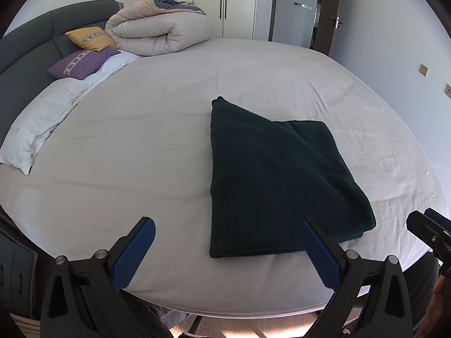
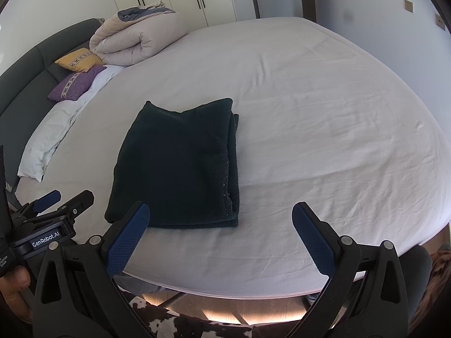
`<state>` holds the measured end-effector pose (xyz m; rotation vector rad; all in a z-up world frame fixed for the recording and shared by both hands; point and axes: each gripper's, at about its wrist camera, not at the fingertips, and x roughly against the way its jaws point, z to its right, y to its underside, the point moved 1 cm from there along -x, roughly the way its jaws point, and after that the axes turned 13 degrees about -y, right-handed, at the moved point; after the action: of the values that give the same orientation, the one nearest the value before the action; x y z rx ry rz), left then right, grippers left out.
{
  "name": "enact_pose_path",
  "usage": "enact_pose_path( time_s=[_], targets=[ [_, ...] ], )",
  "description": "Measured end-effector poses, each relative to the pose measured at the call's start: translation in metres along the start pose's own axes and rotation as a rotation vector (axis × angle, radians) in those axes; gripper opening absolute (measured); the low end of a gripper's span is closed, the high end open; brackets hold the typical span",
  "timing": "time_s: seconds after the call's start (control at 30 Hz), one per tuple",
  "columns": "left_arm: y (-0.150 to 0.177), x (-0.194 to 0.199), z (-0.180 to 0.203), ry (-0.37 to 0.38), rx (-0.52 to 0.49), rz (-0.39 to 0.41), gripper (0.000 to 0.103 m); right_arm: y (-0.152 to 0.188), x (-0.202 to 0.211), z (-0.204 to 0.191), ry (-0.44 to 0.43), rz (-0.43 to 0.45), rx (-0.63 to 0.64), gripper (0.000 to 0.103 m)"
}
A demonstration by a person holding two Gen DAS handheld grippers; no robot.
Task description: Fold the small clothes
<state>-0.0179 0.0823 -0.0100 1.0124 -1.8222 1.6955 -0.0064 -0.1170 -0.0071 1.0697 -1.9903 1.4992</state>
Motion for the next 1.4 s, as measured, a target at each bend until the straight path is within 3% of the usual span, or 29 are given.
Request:
enact_pose_path(
  time_s=[1.4],
  targets=[
    [0.0054, -0.0041, -0.0011, 0.000, -0.011, -0.008, 0.103, 0.0046, -0.0049, 0.0008, -0.004, -0.016, -0.008, 0.103]
  ],
)
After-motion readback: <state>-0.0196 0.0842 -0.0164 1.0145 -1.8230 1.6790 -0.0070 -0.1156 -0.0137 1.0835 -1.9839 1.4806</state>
